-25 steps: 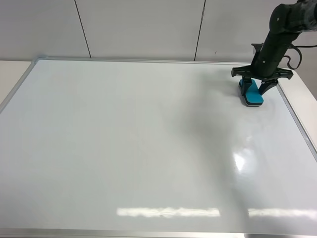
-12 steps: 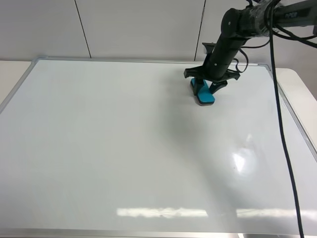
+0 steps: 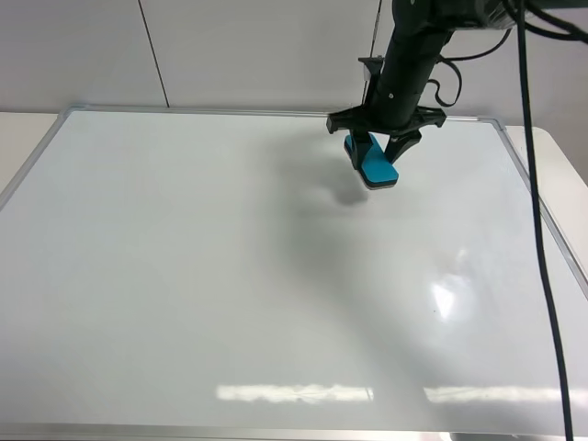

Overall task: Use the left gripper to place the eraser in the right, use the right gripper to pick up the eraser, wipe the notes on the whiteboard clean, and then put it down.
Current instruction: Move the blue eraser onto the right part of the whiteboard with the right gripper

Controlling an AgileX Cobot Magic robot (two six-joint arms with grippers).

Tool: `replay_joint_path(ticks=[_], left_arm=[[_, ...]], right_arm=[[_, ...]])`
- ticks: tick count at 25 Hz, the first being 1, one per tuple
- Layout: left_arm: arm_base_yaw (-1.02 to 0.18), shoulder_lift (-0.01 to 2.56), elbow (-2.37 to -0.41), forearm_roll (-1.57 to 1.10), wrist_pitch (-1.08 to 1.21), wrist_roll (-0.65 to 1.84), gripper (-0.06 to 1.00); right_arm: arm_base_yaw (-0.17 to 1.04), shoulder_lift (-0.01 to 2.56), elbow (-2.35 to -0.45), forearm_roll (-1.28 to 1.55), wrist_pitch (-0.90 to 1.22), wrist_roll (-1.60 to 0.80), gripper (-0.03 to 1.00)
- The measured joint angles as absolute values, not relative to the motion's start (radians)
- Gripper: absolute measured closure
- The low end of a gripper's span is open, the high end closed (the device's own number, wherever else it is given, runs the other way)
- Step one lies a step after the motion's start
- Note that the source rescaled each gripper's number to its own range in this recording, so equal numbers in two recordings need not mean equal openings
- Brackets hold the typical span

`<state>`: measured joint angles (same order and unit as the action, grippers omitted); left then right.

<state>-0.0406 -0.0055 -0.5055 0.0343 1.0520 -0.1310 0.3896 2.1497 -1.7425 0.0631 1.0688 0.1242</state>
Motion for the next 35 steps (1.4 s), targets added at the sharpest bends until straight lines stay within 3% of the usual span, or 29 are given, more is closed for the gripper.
replay_joint_path(ticks=[2,12,17,35], left_arm=[[-0.041,-0.006,-0.505,0.034,1.052,-0.131,-0.06],[-0.041,-0.006,-0.505,0.034,1.052,-0.131,-0.06],[-0.041,-0.006,-0.505,0.034,1.052,-0.131,-0.06],[-0.041,-0.006,-0.505,0.034,1.052,-0.131,-0.06]], right_arm=[[0.405,2.098,-1.705,0.069,1.050,0.135,0.92],[0.400,1.741,-1.092,0.222,0.537,0.152,0.92],[0.400,1.696,-0.879,0.286,0.475,0.156,0.92],[0.416,1.686,-0.680,0.203,0.473,0.301,0.92]])
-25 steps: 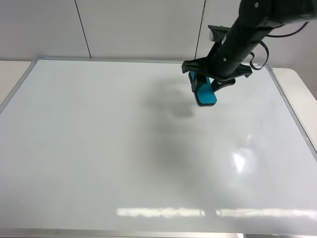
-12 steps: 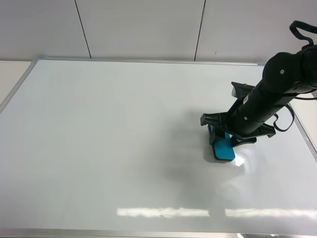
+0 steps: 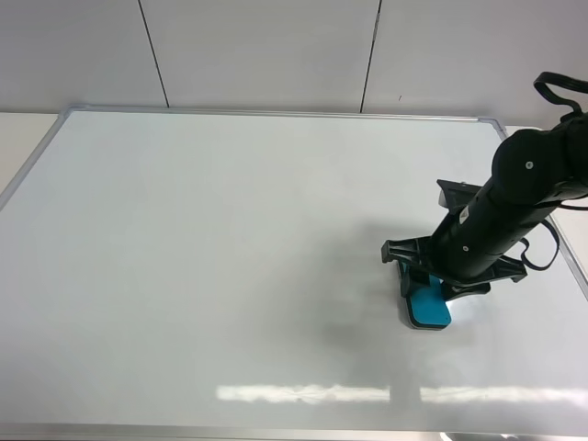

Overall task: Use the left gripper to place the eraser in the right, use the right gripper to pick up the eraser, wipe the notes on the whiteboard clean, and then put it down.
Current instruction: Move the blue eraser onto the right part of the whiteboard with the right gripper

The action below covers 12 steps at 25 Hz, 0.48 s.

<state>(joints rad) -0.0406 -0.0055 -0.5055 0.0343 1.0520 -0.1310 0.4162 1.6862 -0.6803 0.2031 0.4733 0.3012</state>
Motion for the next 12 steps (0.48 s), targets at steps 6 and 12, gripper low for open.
replay_joint_path(ticks=[6,12], left_arm=[[-0.041,-0.006,-0.505,0.034,1.052,-0.131,-0.06],[-0.041,-0.006,-0.505,0.034,1.052,-0.131,-0.06]], right_arm=[[0.423,1.686,-0.680,0.202,0.461,0.303,0.69],[0.422,1.609,-0.680,0.195,0.448,0.296,0.01]])
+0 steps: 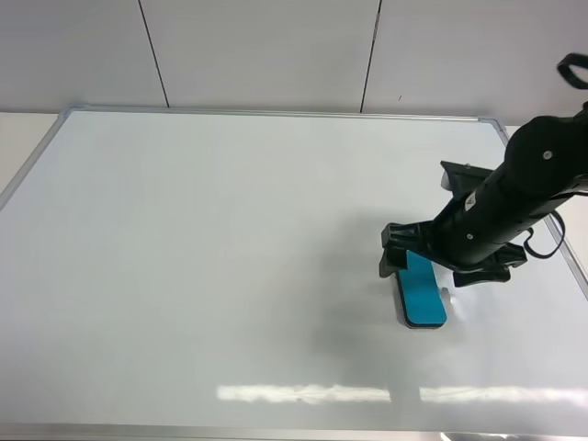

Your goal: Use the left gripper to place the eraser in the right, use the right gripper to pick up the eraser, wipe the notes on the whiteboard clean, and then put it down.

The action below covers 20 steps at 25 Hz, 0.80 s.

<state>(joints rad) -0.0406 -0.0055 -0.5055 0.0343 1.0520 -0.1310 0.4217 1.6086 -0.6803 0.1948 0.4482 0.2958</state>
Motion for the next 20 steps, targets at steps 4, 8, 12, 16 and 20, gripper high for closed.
replay_joint_path(ticks=[4,8,12,16,20], left_arm=[[-0.041,-0.006,-0.505,0.034,1.052,-0.131,-0.06],[-0.041,-0.006,-0.505,0.034,1.052,-0.131,-0.06],[-0.041,-0.006,-0.505,0.034,1.052,-0.131,-0.06],[-0.041,-0.006,-0.505,0.034,1.052,-0.131,-0.06],[-0.041,-0.006,-0.505,0.034,1.052,-0.131,-0.06]], right_arm=[[0.387,1.501,-0.680,0.173,0.458,0.295,-0.02],[0.268,1.326,-0.679,0.133,0.511,0.291,-0.03],[0.055,1.126,-0.679,0.104,0.602,0.233,-0.03],[-0.145,0.904,-0.679,0.097,0.728,0.148,-0.03],[-0.248,0.596,-0.679,0.112,0.928,0.060,-0.03]])
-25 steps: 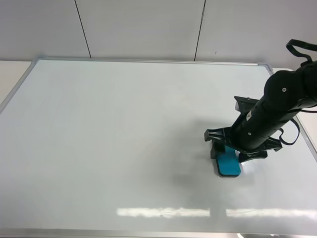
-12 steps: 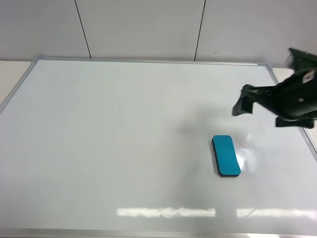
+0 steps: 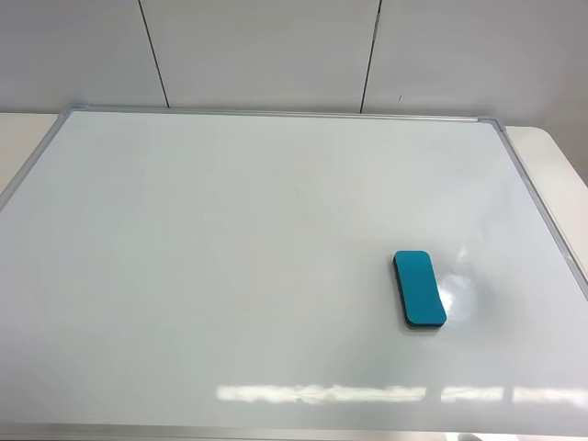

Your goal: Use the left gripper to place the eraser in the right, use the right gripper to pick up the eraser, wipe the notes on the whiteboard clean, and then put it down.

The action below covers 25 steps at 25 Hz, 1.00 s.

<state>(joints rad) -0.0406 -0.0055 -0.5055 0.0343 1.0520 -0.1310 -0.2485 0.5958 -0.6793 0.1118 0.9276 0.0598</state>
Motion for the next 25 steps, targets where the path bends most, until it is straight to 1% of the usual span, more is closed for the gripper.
replay_joint_path(ticks=[4,6,10,16,20,25], left_arm=[[-0.041,-0.006,-0.505,0.034,1.052,-0.131,-0.06],[-0.041,-0.006,-0.505,0.034,1.052,-0.131,-0.06],[-0.041,-0.006,-0.505,0.034,1.052,-0.131,-0.06],[-0.041,-0.006,-0.505,0.034,1.052,-0.131,-0.06],[-0.041,-0.006,-0.505,0.034,1.052,-0.131,-0.06],[-0.041,-0.006,-0.505,0.034,1.052,-0.131,-0.06]], right_arm=[[-0.249,0.317,-0.679,0.097,0.995,0.000,-0.03],[-0.244,0.217,-0.679,0.107,1.016,-0.048,-0.03],[-0.214,0.096,-0.656,0.163,1.041,-0.128,-0.03],[-0.132,0.008,-0.546,0.177,1.057,-0.162,-0.03],[-0.071,-0.002,-0.506,0.160,1.062,-0.169,-0.03],[-0.056,-0.002,-0.505,0.106,1.063,-0.101,-0.03]])
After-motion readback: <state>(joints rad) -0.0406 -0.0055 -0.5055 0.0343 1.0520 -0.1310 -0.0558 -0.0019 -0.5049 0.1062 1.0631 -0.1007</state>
